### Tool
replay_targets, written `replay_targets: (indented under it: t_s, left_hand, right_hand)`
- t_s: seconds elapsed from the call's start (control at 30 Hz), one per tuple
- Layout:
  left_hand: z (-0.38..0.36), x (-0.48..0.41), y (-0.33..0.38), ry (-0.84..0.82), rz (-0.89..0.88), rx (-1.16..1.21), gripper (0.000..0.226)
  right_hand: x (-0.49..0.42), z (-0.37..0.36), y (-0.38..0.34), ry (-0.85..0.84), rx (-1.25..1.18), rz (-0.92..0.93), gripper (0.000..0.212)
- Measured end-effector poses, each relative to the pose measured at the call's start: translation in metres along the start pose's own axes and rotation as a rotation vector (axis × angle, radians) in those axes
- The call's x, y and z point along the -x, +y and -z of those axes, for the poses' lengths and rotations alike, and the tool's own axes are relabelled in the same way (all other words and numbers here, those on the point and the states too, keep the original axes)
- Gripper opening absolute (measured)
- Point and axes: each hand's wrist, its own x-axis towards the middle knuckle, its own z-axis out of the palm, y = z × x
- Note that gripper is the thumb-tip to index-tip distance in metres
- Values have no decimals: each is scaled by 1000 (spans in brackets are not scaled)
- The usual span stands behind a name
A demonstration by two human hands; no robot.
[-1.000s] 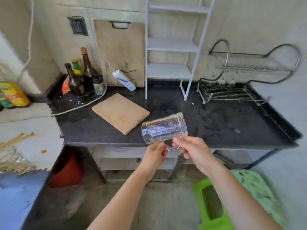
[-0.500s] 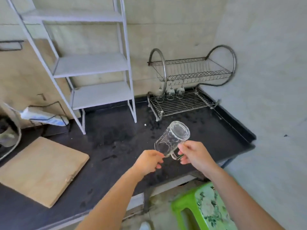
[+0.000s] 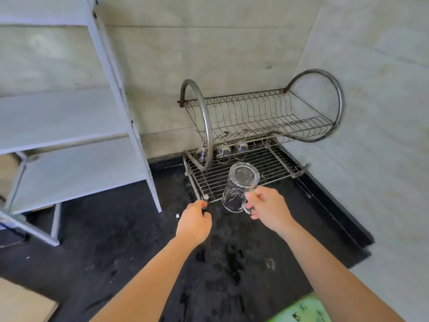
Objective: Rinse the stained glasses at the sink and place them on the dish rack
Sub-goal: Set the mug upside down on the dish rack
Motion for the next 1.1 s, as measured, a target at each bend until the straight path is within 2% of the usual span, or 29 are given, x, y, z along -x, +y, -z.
replay_targets:
  t_s: [0.2, 0.37, 0.57, 0.8, 1.0, 1.1]
  left_hand:
    - [-14, -48, 9, 11, 9, -38, 46]
    - [-23, -69, 14, 0, 88, -95, 47]
    - [-30, -75, 1, 47, 73, -105, 42]
    - [-31, -78, -1, 52, 77, -112, 40]
    - [-31, -78, -3, 44, 70, -109, 41]
    - [-30, -79, -3, 23, 66, -113, 42]
  right_hand:
    - [-77, -16, -15, -64, 3, 45, 27]
    - [-117, -39, -19, -97, 135, 81, 29]
    - [-130, -58, -20, -110, 148, 87, 41]
    - [-134, -71, -23, -140, 146, 74, 31]
    - [-133, -73, -22, -136, 173, 59, 44]
    - [-134, -73, -21, -151, 165, 38, 39]
